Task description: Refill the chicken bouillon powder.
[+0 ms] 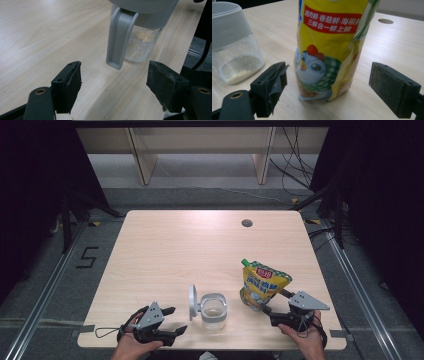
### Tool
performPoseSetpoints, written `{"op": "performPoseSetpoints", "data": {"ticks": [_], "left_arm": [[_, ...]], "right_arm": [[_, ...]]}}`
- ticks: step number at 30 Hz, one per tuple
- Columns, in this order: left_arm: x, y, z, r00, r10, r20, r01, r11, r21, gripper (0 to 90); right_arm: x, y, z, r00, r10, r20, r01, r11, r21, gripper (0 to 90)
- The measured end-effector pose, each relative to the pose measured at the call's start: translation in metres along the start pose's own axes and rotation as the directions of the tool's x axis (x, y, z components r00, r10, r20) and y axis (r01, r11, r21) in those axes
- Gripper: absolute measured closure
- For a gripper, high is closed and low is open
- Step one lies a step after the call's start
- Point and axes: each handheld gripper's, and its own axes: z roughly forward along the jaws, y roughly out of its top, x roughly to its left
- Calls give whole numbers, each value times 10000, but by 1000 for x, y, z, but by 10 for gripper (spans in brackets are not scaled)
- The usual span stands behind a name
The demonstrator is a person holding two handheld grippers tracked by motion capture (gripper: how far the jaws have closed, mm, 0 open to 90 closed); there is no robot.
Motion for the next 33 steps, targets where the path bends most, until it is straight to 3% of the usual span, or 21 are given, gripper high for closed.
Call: {"op": "performPoseSetpoints", "data": {"ticks": [2, 3, 4, 5, 7, 8, 9, 11, 12, 14, 15, 18, 19, 21, 23, 25, 27, 29, 30, 31, 33], "left_arm": [[2, 0, -1, 9997, -205, 135, 204, 9997, 103, 272], [2, 0, -1, 9998, -79, 163, 79, 10000, 37, 271], [2, 0, -1, 9998, -129, 147, 129, 9999, -39, 271], [2, 0, -1, 10000, -35, 82, 35, 10000, 36, 270], [3, 0, -1, 10000, -53, 48, 53, 10000, 25, 271], [2, 0, -1, 10000, -26, -7, 26, 10000, 18, 271], [2, 0, -1, 10000, -17, 74, 17, 10000, 57, 271], [0, 0, -1, 9998, -178, 25, 178, 9998, 72, 271], [0, 0, -1, 9998, -196, 103, 197, 9998, -39, 271], [1, 0, -1, 9999, -38, 98, 38, 10000, -2, 270], [1, 1, -1, 9999, 81, 86, -81, 10000, 15, 270], [0, 0, -1, 10000, 20, 64, -21, 10000, 39, 270], [0, 0, -1, 10000, 24, 64, -25, 10000, 33, 270], [0, 0, 0, 9999, -21, 115, 21, 10000, -17, 270], [0, -1, 0, 9996, -240, 115, 239, 9997, 71, 270], [1, -1, 0, 9996, -251, 139, 249, 9996, 98, 270], [2, 0, 0, 9999, 20, 135, -22, 9999, 108, 269], [2, 0, 0, 9999, 16, 139, -17, 9999, 111, 269], [0, -1, 0, 9995, -272, 149, 270, 9996, 103, 269], [1, -1, 0, 9997, -194, 126, 192, 9997, 143, 269], [1, -1, 0, 9999, -65, 121, 64, 10000, 74, 269]], "right_arm": [[-3, 0, 4, 9996, -272, 21, 272, 9996, 23, 158], [-2, 0, 6, 9998, -22, -178, 22, 10000, -10, 159], [-4, 1, 10, 9994, -212, -275, 208, 9997, -148, 159], [-3, 1, 11, 9997, -25, -260, 23, 10000, -79, 159], [-8, 2, 17, 9971, -687, -323, 676, 9971, -343, 160], [-5, 2, 18, 9990, -155, -417, 151, 9998, -99, 160], [-8, 2, 21, 9977, -569, -364, 559, 9980, -284, 160], [-6, 1, 24, 9988, -267, -417, 256, 9993, -262, 160], [-9, 2, 26, 9972, -625, -414, 611, 9975, -348, 161], [-8, 2, 28, 9971, -638, -422, 630, 9978, -218, 161], [-7, 1, 27, 9987, -405, -321, 400, 9991, -154, 160], [-9, 2, 30, 9976, -578, -383, 566, 9978, -338, 160], [-6, 2, 29, 9989, -46, -475, 43, 10000, -50, 160], [-7, 2, 32, 9984, -214, -517, 194, 9991, -387, 159], [-9, 2, 33, 9975, -430, -555, 413, 9986, -326, 159], [-7, 1, 35, 9981, -86, -603, 65, 9994, -353, 158], [-10, 1, 38, 9964, -474, -703, 436, 9975, -548, 159], [-9, 1, 38, 9973, -209, -703, 173, 9985, -514, 159], [-13, 1, 42, 9941, -856, -667, 789, 9922, -966, 161], [-11, 1, 42, 9959, -614, -658, 551, 9941, -935, 162], [-10, 1, 42, 9963, -632, -585, 575, 9939, -943, 165]]}}
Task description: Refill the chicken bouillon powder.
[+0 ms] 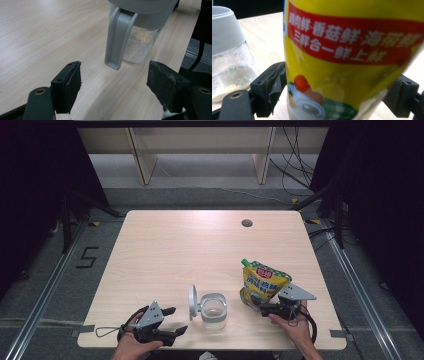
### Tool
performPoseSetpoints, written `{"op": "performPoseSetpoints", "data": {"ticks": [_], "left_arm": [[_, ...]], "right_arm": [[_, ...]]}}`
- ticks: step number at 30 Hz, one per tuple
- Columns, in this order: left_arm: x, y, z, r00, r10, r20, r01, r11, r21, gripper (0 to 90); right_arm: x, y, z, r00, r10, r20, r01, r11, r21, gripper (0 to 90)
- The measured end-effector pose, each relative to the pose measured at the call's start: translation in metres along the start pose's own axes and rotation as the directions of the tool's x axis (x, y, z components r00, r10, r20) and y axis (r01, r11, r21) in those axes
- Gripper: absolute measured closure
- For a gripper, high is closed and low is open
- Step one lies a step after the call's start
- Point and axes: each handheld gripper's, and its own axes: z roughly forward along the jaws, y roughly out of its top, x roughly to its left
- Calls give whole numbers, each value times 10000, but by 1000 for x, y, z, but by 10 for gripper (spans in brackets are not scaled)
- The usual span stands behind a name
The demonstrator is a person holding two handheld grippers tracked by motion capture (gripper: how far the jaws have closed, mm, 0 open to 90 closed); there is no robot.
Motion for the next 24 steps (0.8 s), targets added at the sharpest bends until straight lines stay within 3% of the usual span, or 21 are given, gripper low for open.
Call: {"op": "performPoseSetpoints", "data": {"ticks": [1, 2, 4, 5, 6, 7, 9, 14, 15, 19, 20, 21, 23, 24], "left_arm": [[1, 0, 0, 10000, 82, 0, -82, 10000, -3, 268], [-1, 0, 0, 9998, -185, 1, 185, 9998, -8, 268], [-1, -1, 0, 9998, -213, 3, 213, 9998, 10, 268], [-1, -1, 1, 9998, -196, 3, 196, 9998, 0, 268], [0, 0, 0, 10000, 62, -3, -62, 10000, 19, 268], [0, 0, 0, 10000, 74, -4, -74, 10000, 10, 268], [0, 0, 0, 10000, 80, -4, -80, 10000, 16, 268], [0, 0, 1, 9999, 131, -30, -131, 9999, -20, 268], [0, 0, 1, 9999, 122, 1, -122, 9999, -9, 268], [-1, 0, 1, 10000, 76, -47, -76, 9999, -75, 268], [0, 0, 1, 9999, 146, -50, -146, 9999, -31, 268], [0, 0, 1, 9999, 120, 7, -120, 9999, -31, 268], [0, 0, 1, 9999, 113, 33, -113, 9999, -1, 268], [-1, 0, 2, 10000, 49, 54, -49, 10000, 40, 268]], "right_arm": [[-1, 0, 1, 10000, -49, -86, 49, 10000, -47, 165], [-1, 0, 3, 9999, -100, 90, 102, 9997, -226, 168], [-2, 0, 4, 9994, -82, -334, 71, 9994, -326, 166], [-3, 0, 5, 9997, -237, -64, 234, 9991, -359, 166], [-2, 0, 4, 9999, 21, -169, -25, 9998, -217, 166], [-3, 0, 5, 9999, -105, -88, 102, 9996, -281, 168], [-1, 0, 5, 9992, 330, -218, -334, 9992, -202, 173], [-6, -1, 8, 9986, 363, -391, -383, 9980, -511, 178], [-4, -1, 10, 9981, 542, -304, -566, 9951, -812, 181], [-7, 0, 9, 9987, 280, -434, -303, 9981, -533, 187], [-5, 0, 9, 9976, 560, -415, -578, 9974, -438, 188], [-6, 0, 10, 9983, 402, -429, -428, 9972, -611, 192], [-5, 0, 12, 9977, 556, -379, -586, 9948, -827, 200], [-6, 0, 13, 9974, 429, -575, -476, 9953, -840, 206]]}}
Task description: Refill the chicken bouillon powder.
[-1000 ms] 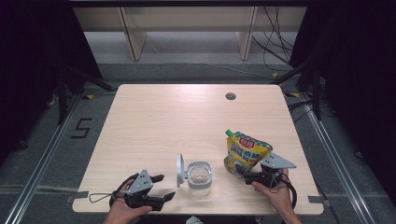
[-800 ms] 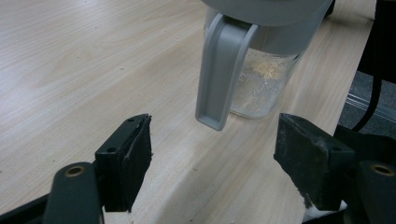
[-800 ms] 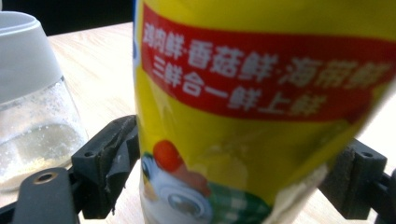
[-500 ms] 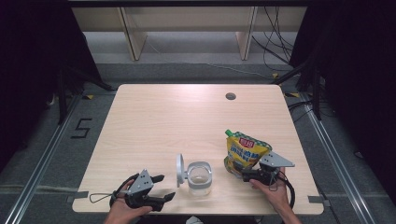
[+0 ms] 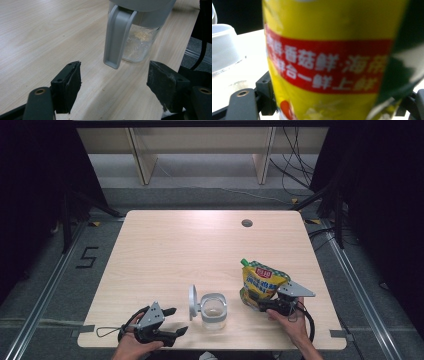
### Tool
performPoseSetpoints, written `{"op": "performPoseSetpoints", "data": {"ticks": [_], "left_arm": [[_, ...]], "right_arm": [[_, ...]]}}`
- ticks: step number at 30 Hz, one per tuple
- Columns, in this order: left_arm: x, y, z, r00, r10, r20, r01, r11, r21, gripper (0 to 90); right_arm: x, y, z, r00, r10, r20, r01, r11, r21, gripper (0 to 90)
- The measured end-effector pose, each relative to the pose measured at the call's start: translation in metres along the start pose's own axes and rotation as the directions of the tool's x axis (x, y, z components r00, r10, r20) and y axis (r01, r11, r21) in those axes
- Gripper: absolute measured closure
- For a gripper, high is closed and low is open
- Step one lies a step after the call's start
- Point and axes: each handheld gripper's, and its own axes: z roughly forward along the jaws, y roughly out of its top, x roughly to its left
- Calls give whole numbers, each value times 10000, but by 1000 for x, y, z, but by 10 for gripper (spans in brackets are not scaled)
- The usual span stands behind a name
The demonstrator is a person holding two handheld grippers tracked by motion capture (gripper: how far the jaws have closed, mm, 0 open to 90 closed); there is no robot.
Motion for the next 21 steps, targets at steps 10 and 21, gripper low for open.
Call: {"op": "performPoseSetpoints", "data": {"ticks": [10, 21], "left_arm": [[-2, -1, 1, 9996, -292, -5, 292, 9996, -30, 268], [0, 0, -2, 9997, -247, -9, 247, 9997, -31, 268]], "right_arm": [[-2, 0, 1, 9999, 92, -64, -92, 10000, 37, 255], [9, 8, 0, 9988, -480, 106, 477, 9984, 306, 384]]}}
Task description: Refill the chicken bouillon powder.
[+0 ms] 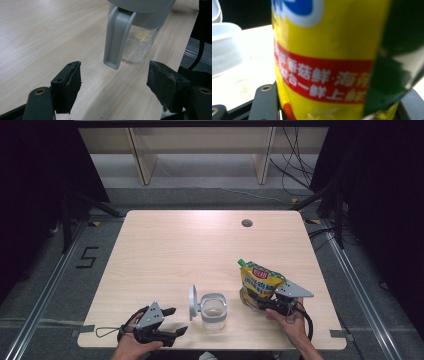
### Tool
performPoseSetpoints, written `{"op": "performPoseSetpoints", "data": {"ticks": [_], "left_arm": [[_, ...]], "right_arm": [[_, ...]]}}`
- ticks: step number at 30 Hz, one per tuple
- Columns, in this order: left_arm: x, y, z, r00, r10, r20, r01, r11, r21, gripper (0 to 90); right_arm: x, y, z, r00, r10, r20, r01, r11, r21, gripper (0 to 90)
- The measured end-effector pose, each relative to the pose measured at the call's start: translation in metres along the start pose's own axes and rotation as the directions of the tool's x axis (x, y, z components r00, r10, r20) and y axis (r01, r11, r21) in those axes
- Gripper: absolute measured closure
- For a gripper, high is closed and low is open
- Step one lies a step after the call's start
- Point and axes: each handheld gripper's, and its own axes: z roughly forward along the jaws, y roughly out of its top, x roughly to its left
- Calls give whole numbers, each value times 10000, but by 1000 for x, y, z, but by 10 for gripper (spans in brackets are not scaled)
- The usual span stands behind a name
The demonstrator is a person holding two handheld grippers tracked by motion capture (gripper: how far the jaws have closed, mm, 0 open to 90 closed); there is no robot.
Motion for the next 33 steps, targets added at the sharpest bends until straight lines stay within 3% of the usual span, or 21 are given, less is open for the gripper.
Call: {"op": "performPoseSetpoints", "data": {"ticks": [2, 3, 4, 5, 9, 10, 12, 14, 16, 18, 20, 21, 22, 23, 24, 26, 27, 30, 32, 33], "left_arm": [[1, 0, 0, 10000, 20, -88, -20, 10000, -9, 268], [2, 0, -1, 9996, 271, -70, -271, 9996, -4, 268], [2, 0, -1, 9998, 168, -73, -168, 9999, -25, 268], [2, 0, -1, 9997, 171, -146, -173, 9998, -102, 268], [3, 1, -2, 9999, 132, -61, -132, 9999, 1, 268], [2, 1, -2, 9999, 114, -62, -114, 9999, 0, 268], [3, 1, -2, 9999, 162, -56, -162, 9999, 8, 268], [1, 0, -2, 9999, -87, -113, 87, 10000, -49, 268], [2, 0, -3, 9999, -2, -128, 2, 10000, -7, 268], [3, 0, -3, 9999, 98, -128, -98, 10000, -9, 268], [2, 0, -3, 9998, -108, -144, 107, 9999, -54, 268], [2, 0, -3, 9998, -122, -152, 121, 9999, -60, 268], [3, 0, -3, 9998, -69, -198, 68, 10000, -8, 268], [3, 0, -3, 9998, -67, -197, 67, 10000, -13, 268], [3, 0, -3, 9997, -162, -181, 161, 9998, -84, 268], [4, 0, -4, 9993, -35, -368, 31, 9999, -102, 270], [4, 0, -4, 9992, -207, -341, 202, 9997, -148, 270], [5, 0, -4, 9994, -71, -344, 67, 9999, -104, 269], [4, 0, -4, 9992, -146, -377, 141, 9998, -126, 268], [4, 0, -4, 9991, -164, -388, 159, 9998, -114, 266]], "right_arm": [[5, 4, -1, 9995, -318, 86, 315, 9991, 287, 395], [8, 5, -2, 9993, -340, 146, 335, 9988, 354, 398], [11, 7, -4, 9983, -453, 365, 439, 9983, 384, 401], [9, 8, -4, 9951, -926, 347, 915, 9954, 295, 402], [12, 14, -9, 9891, -1376, 516, 1355, 9899, 419, 406], [13, 15, -10, 9842, -1660, 609, 1637, 9856, 412, 406], [15, 18, -14, 9812, -1770, 765, 1734, 9835, 514, 406], [18, 22, -18, 9731, -2094, 958, 2044, 9771, 598, 406], [22, 27, -23, 9629, -2438, 1155, 2366, 9689, 726, 407], [23, 31, -28, 9364, -3208, 1422, 3140, 9469, 691, 407], [29, 36, -35, 9145, -3731, 1565, 3627, 9274, 914, 407], [32, 38, -37, 9028, -4012, 1547, 3893, 9155, 1018, 407], [34, 40, -38, 8843, -4352, 1690, 4222, 9000, 1088, 407], [37, 42, -39, 8738, -4588, 1614, 4447, 8880, 1166, 407], [39, 44, -40, 8717, -4606, 1673, 4453, 8871, 1218, 407], [44, 48, -42, 8562, -4898, 1641, 4753, 8714, 1215, 407], [46, 49, -43, 8501, -5000, 1652, 4850, 8657, 1239, 408], [54, 53, -44, 7957, -5846, 1585, 5647, 8106, 1549, 408], [58, 53, -45, 7935, -5879, 1572, 5659, 8078, 1648, 408], [60, 54, -45, 7694, -6184, 1601, 5929, 7846, 1811, 408]]}}
